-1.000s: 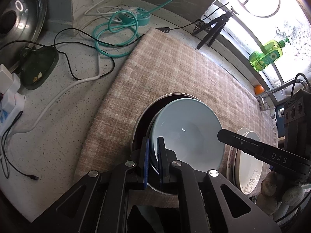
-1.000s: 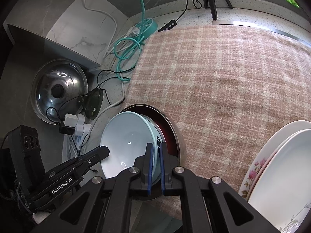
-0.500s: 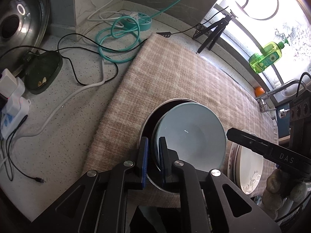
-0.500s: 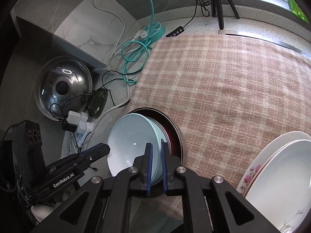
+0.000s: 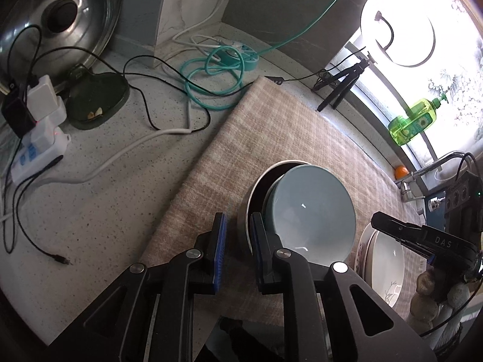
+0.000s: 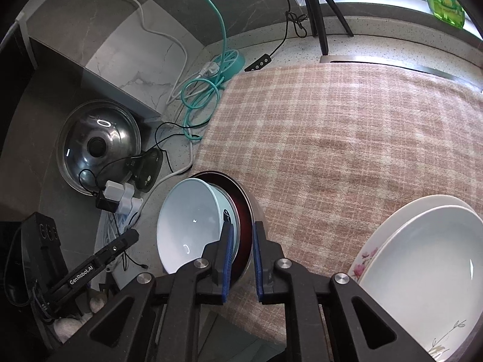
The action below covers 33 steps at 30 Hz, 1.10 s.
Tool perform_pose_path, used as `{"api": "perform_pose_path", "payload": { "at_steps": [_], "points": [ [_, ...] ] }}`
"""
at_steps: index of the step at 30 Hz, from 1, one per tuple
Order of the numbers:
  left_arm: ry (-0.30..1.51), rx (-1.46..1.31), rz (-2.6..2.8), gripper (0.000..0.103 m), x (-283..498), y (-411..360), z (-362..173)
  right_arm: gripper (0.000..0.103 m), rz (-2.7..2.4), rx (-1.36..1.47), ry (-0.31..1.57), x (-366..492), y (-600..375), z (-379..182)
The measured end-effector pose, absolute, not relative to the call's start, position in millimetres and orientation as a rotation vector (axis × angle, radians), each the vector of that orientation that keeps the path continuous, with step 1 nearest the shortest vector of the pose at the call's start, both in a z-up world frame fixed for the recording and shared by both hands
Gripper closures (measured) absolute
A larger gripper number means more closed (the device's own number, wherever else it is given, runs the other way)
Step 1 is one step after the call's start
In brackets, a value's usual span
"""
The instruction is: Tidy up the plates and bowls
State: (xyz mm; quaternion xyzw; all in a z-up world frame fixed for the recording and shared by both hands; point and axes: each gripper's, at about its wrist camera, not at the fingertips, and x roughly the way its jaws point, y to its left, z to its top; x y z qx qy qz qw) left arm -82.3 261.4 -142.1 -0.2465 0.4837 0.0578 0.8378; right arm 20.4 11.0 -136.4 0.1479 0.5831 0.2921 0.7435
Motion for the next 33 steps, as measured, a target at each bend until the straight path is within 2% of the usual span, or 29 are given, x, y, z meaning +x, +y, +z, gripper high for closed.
{"api": "perform_pose_path", "payload": {
  "at_steps": [9,33],
  "points": [
    [1.052,-0.532,0.103,0.088,-83.0,262.4,-157.1,0.091,0.615,0.243,1.227,12.5,19.3,-131.5],
    [1.102,-0.518,0.049,0.089,-65.2,257.0,-171.2,0.091,0.652,0.253,1.336,29.7,33.7,-163.1]
  ]
}}
